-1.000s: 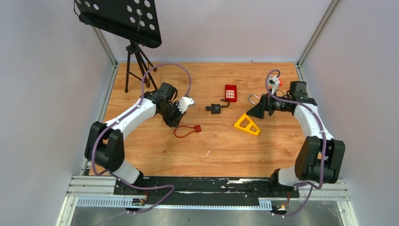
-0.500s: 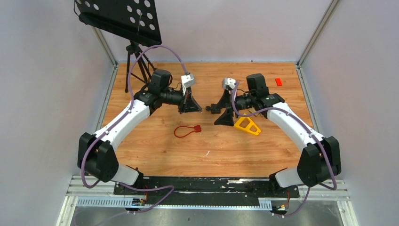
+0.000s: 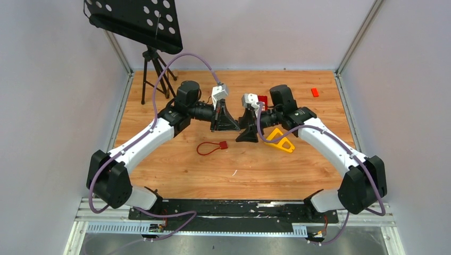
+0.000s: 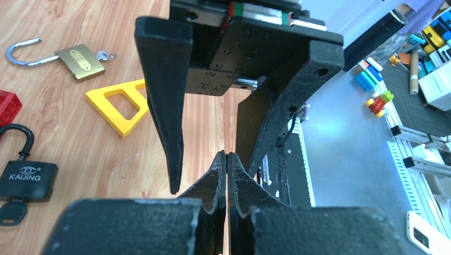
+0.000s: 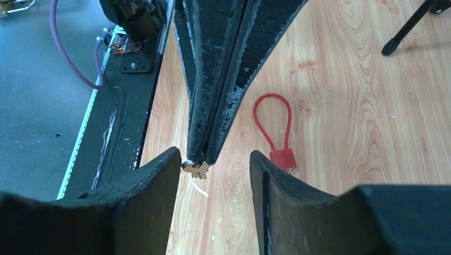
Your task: Unlock with the key
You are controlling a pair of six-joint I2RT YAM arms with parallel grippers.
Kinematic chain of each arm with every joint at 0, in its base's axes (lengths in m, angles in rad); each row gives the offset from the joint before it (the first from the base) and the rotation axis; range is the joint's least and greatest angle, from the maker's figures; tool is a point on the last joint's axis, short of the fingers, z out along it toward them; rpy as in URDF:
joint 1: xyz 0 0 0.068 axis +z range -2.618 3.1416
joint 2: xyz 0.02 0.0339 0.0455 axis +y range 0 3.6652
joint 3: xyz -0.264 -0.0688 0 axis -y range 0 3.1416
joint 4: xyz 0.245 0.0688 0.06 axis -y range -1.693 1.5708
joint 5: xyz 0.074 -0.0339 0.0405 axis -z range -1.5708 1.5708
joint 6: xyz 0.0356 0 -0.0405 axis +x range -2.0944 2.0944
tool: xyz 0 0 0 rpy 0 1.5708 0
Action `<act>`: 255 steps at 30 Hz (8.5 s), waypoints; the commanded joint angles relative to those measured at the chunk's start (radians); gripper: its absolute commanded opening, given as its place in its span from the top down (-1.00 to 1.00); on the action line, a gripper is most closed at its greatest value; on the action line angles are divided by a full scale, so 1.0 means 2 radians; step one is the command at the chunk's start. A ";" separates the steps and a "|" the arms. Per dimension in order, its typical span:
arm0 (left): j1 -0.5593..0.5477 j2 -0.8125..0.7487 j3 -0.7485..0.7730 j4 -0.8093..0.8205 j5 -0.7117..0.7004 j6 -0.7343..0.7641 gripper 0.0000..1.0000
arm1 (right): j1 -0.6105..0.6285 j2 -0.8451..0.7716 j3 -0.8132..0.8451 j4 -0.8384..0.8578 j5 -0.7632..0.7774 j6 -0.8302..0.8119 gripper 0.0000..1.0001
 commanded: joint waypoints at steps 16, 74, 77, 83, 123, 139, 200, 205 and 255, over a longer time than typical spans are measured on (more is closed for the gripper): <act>0.000 -0.027 -0.016 0.009 -0.021 0.018 1.00 | 0.004 -0.059 -0.021 0.013 0.032 -0.030 1.00; -0.050 -0.035 -0.005 -0.013 -0.175 0.123 0.67 | -0.026 -0.040 -0.034 0.161 0.017 0.184 1.00; -0.051 -0.034 -0.004 -0.013 -0.170 0.123 0.73 | -0.026 -0.034 -0.036 0.161 0.016 0.183 1.00; -0.051 -0.036 -0.008 -0.014 -0.159 0.130 1.00 | -0.026 -0.030 -0.036 0.159 0.018 0.178 1.00; -0.050 -0.017 0.017 -0.162 -0.129 0.233 1.00 | -0.027 -0.043 -0.022 0.025 0.052 -0.010 0.44; -0.053 0.000 0.022 -0.170 -0.141 0.232 1.00 | -0.009 -0.061 -0.015 0.019 0.020 -0.007 0.03; -0.064 0.008 0.042 -0.160 -0.203 0.254 0.67 | -0.005 0.000 -0.008 0.087 0.078 0.135 1.00; -0.064 0.006 0.041 -0.165 -0.205 0.260 0.60 | -0.005 0.009 -0.004 0.072 0.080 0.118 1.00; -0.064 0.028 0.039 -0.196 -0.183 0.280 0.92 | -0.006 0.027 0.016 0.026 0.083 0.075 0.87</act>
